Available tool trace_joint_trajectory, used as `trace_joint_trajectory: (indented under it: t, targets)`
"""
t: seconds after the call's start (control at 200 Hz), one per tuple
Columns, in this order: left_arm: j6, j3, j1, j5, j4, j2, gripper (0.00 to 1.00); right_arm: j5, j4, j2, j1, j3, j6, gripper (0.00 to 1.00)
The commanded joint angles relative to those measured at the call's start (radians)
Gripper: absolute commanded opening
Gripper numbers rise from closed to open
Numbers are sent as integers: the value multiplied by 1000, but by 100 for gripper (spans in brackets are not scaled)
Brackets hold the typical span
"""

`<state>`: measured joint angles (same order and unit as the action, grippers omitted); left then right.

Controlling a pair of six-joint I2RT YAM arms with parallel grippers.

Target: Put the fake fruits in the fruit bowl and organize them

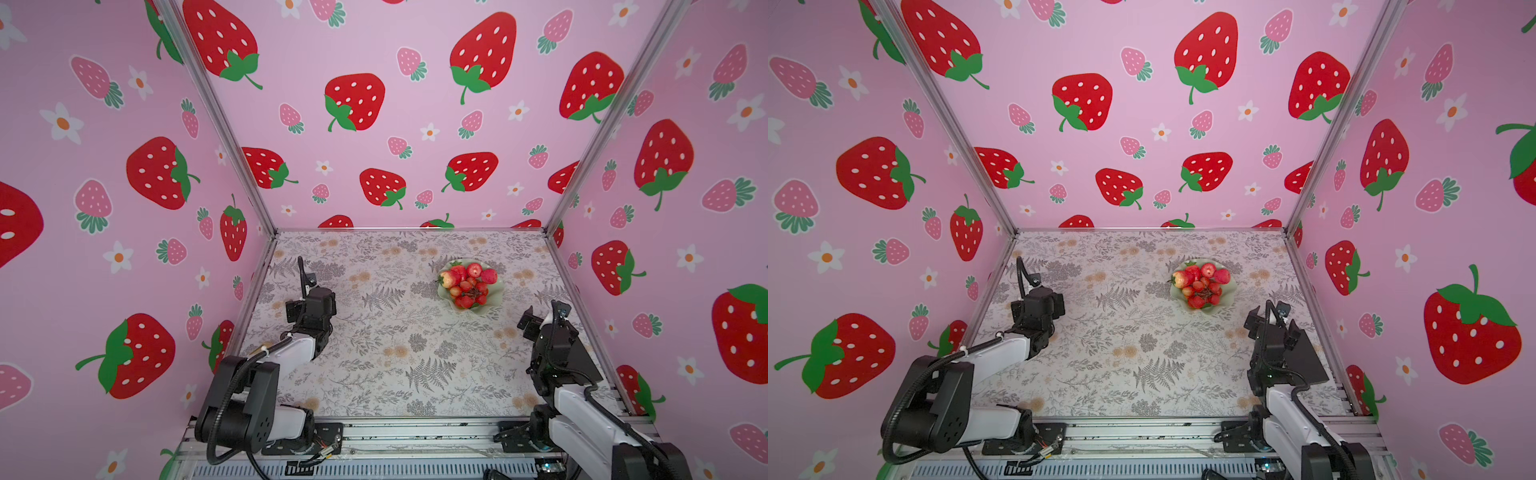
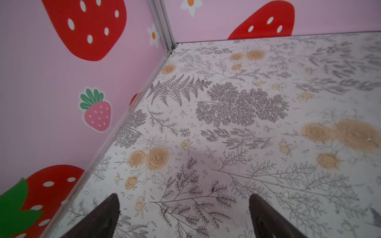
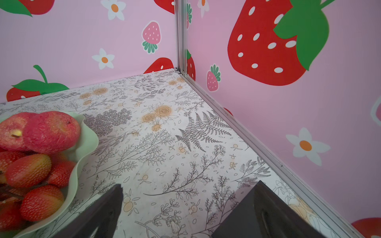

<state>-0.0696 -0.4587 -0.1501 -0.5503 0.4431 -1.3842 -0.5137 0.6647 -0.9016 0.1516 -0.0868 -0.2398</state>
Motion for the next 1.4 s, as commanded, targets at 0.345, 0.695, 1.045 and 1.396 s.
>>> trace_joint_trajectory:
  t: [0.345,0.695,1.045,1.396]
  targets:
    - [42,31,98,342,369,-163,99,29,719,-370,-17,61,192,99]
    - [42,30,96,339,371,-164,99,206,614,-381,-17,-2,281,99]
    - [42,29,99,340,369,-165,99,408,903,-677,-28,-19,253,100]
    - [42,25,99,346,363,-167,99,337,586,-672,-26,-183,230,99]
